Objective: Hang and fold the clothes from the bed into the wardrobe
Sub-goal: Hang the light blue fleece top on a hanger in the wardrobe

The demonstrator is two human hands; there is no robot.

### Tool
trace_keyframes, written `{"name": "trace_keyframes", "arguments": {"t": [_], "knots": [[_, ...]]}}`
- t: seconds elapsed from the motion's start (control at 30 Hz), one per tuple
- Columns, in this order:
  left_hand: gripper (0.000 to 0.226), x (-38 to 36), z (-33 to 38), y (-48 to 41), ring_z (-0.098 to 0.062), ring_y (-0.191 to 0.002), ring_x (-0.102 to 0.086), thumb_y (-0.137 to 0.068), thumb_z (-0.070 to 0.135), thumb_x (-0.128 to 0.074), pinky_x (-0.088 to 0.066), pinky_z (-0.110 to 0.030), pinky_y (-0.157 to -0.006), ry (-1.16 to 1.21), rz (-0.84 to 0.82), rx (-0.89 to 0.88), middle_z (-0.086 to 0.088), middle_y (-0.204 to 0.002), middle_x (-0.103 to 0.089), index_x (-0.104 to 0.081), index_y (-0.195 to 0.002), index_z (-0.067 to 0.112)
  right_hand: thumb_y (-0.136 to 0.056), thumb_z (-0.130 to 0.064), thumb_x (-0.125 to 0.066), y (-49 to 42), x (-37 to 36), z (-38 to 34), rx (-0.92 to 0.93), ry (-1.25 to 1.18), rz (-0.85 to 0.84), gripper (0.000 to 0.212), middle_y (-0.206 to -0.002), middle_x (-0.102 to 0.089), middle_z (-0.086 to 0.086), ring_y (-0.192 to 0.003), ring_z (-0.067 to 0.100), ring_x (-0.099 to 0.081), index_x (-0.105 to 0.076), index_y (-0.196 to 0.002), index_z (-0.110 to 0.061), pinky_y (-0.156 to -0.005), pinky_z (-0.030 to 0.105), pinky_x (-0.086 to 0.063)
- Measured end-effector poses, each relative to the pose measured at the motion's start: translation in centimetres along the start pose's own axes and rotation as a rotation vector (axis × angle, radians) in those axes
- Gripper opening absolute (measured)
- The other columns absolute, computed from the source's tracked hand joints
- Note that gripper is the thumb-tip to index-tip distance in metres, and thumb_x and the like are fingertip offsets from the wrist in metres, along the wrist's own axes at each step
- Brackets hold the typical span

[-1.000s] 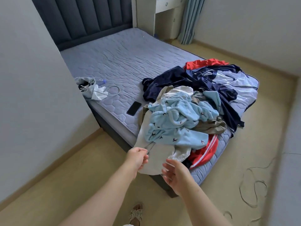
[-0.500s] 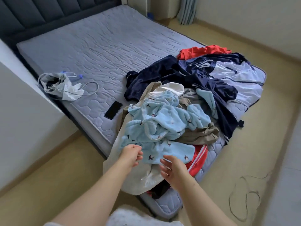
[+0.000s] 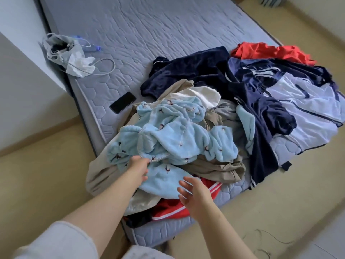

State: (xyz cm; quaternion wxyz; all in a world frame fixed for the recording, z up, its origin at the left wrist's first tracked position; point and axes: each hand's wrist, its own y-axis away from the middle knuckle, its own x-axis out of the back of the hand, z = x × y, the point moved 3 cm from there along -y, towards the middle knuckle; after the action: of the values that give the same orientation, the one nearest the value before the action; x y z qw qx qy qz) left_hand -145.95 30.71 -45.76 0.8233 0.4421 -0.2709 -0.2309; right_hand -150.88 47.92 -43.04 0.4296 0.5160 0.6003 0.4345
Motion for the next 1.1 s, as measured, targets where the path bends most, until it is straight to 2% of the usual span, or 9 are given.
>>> {"name": "trace_keyframes", "arguments": {"t": [0.07, 0.2, 0.37, 0.47, 0.57, 0.7, 0.77, 0.87, 1.1], "knots": [[0.01, -1.4, 0.2, -0.7, -0.019, -0.073, -0.044, -0.091, 0.017, -0.054, -0.039, -0.029, -0.065, 0.04, 0.004, 0.027, -0.002, -0.079, -0.043, -0.044, -0.091, 0.019, -0.091, -0.013, -0.053, -0.8, 1.2, 0.1, -0.023, -0.001, 0.004, 0.009, -0.079, -0.063, 0.004, -0.062, 0.017, -0.056, -0.059, -0.086, -0.01, -0.055, 0.026, -0.042], [0.044, -3.7, 0.5, -2.2, -0.028, -0.123, -0.044, -0.094, 0.026, -0.054, -0.039, -0.037, -0.087, 0.096, -0.027, 0.095, -0.009, -0.136, -0.044, -0.04, -0.135, 0.018, -0.091, -0.013, -0.052, -1.7, 3.6, -0.5, 0.004, -0.012, 0.012, 0.008, -0.079, -0.064, 0.004, -0.061, 0.016, -0.056, -0.06, -0.089, -0.01, -0.055, 0.025, -0.043], [0.046, -3.7, 0.8, -2.9, -0.031, -0.11, -0.049, -0.09, 0.028, -0.06, -0.039, -0.038, -0.08, 0.13, -0.052, 0.126, -0.011, -0.14, -0.041, -0.044, -0.133, 0.019, -0.092, -0.011, -0.05, -1.4, 4.6, -1.0, 0.025, -0.01, 0.017, 0.01, -0.072, -0.063, 0.004, -0.059, 0.016, -0.055, -0.06, -0.089, -0.009, -0.058, 0.026, -0.042], [0.057, -3.1, 1.3, -4.3, -0.033, -0.126, -0.039, -0.086, 0.026, -0.065, -0.038, -0.048, -0.098, 0.291, -0.11, 0.175, -0.006, -0.146, -0.032, -0.038, -0.136, 0.033, -0.091, -0.012, -0.051, -1.5, 4.3, -0.5, 0.034, -0.006, 0.006, 0.01, -0.074, -0.064, 0.005, -0.061, 0.017, -0.057, -0.06, -0.092, -0.008, -0.058, 0.027, -0.044], [0.059, -2.8, 1.3, -5.4, -0.031, -0.125, -0.044, -0.086, 0.017, -0.066, -0.036, -0.051, -0.097, 0.38, -0.085, 0.19, -0.007, -0.141, -0.041, -0.038, -0.136, 0.032, -0.091, -0.012, -0.052, -1.5, 4.4, 0.5, 0.038, 0.002, 0.024, 0.01, -0.073, -0.065, 0.005, -0.061, 0.017, -0.056, -0.061, -0.089, -0.008, -0.058, 0.027, -0.045], [0.039, -2.4, 2.1, -5.3, -0.018, -0.111, -0.056, -0.09, -0.002, -0.052, -0.043, -0.033, -0.091, 0.429, -0.087, 0.17, -0.008, -0.117, -0.058, -0.048, -0.127, 0.008, -0.091, -0.011, -0.052, -1.1, 3.7, 2.6, 0.021, -0.017, 0.026, 0.01, -0.071, -0.065, 0.006, -0.06, 0.018, -0.054, -0.061, -0.088, -0.007, -0.059, 0.027, -0.043], [0.016, -1.5, 2.1, -4.1, -0.018, -0.083, -0.058, -0.089, -0.006, -0.043, -0.049, -0.025, -0.072, 0.411, -0.099, 0.17, -0.01, -0.09, -0.055, -0.053, -0.098, 0.002, -0.091, -0.011, -0.053, -0.8, 2.9, 3.6, 0.022, -0.048, 0.012, 0.009, -0.074, -0.065, 0.006, -0.062, 0.018, -0.056, -0.061, -0.093, -0.008, -0.059, 0.028, -0.044], [0.023, 1.7, 0.8, -2.1, -0.018, -0.064, -0.05, -0.082, -0.011, -0.033, -0.047, -0.024, -0.045, 0.363, -0.115, 0.078, -0.012, -0.078, -0.048, -0.047, -0.082, 0.007, -0.091, -0.014, -0.053, 0.3, 1.2, 4.8, 0.041, -0.104, -0.029, 0.009, -0.078, -0.067, 0.006, -0.067, 0.02, -0.059, -0.061, -0.092, -0.009, -0.06, 0.029, -0.045], [0.027, 13.7, -1.3, 4.0, -0.017, -0.052, -0.031, -0.077, -0.01, -0.036, -0.029, -0.025, -0.051, 0.25, -0.107, -0.167, -0.005, -0.062, -0.039, -0.051, -0.065, 0.009, -0.094, -0.012, -0.05, 5.6, -4.9, 7.1, 0.236, 0.062, -0.128, 0.012, -0.09, -0.065, 0.005, -0.076, 0.021, -0.059, -0.061, -0.097, -0.016, -0.064, 0.028, -0.044]]}}
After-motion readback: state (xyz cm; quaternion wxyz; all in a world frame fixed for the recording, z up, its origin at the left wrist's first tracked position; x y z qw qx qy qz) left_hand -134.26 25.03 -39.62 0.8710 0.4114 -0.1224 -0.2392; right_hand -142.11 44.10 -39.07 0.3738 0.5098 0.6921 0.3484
